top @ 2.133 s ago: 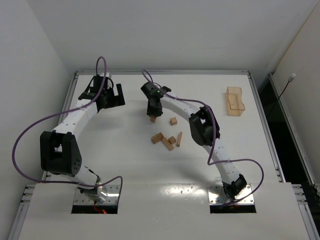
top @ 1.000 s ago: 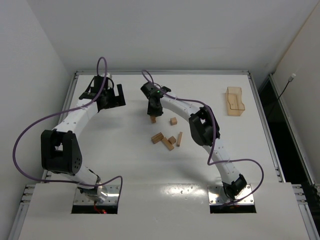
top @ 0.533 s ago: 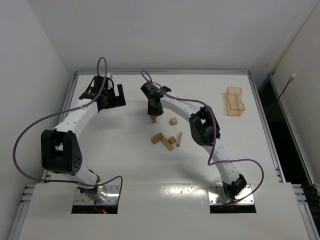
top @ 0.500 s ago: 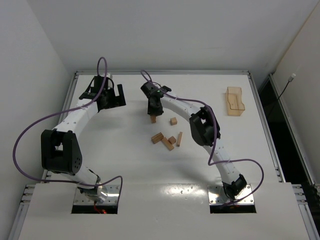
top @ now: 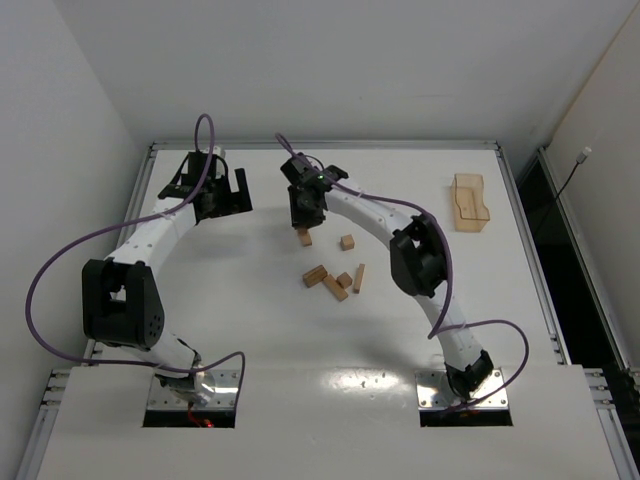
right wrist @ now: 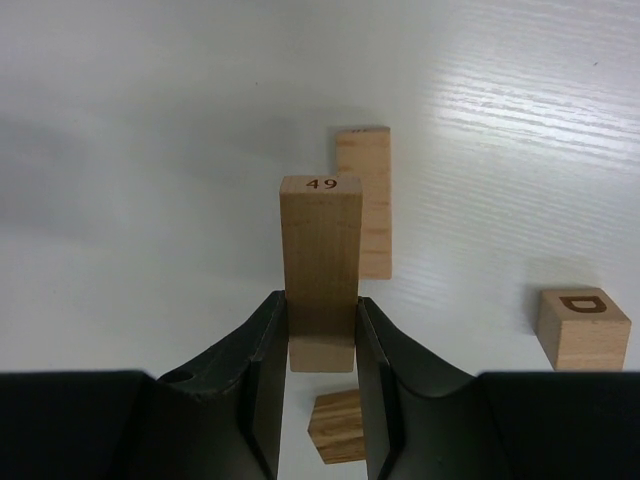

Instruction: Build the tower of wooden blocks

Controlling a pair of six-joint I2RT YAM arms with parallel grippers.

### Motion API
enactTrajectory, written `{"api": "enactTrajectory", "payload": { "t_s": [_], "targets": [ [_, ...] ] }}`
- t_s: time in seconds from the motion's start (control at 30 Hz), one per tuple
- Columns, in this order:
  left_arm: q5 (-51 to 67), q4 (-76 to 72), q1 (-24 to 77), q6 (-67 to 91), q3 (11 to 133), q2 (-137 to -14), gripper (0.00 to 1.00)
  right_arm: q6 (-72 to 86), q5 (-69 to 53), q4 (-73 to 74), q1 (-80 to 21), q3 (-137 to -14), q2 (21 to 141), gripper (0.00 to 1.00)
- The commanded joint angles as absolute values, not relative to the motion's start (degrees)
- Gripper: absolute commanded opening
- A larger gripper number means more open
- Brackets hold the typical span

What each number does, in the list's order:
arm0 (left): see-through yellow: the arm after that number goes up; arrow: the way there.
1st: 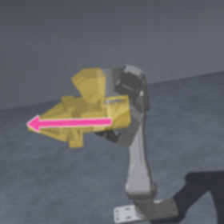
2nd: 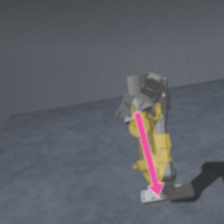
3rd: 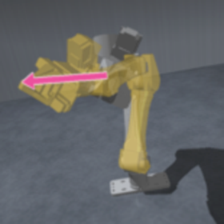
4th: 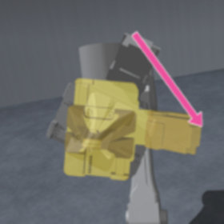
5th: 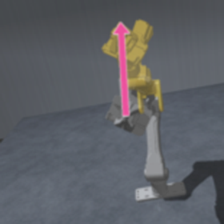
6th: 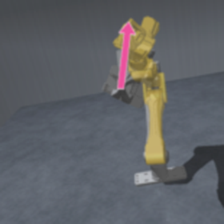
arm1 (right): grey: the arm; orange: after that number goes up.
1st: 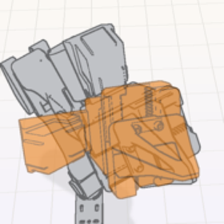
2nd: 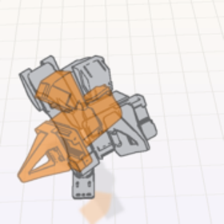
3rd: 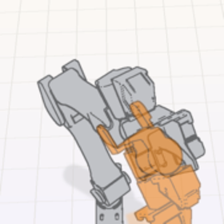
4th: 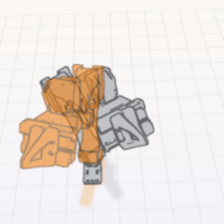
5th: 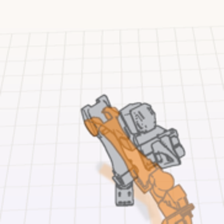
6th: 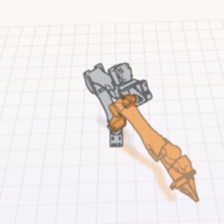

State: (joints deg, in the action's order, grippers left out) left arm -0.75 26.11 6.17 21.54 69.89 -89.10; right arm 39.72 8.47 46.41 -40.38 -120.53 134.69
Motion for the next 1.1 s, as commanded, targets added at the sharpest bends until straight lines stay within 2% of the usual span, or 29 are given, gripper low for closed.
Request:
{"api": "enactTrajectory", "payload": {
  "t_s": [0.0, 1.07],
  "targets": [
    [-0.1, 24.6, 5.5, 22.1, 69.8, -88.3, 1.0, 37.3, 6.1, 45.4, -40.9, -120.1, 132.5, 0.0],
    [-0.1, 24.6, 5.5, 22.1, 70.8, -90.4, 1.0, 33.7, 9.8, 44.4, -40.3, -122.8, 139.0, 0.0]
  ]
}}
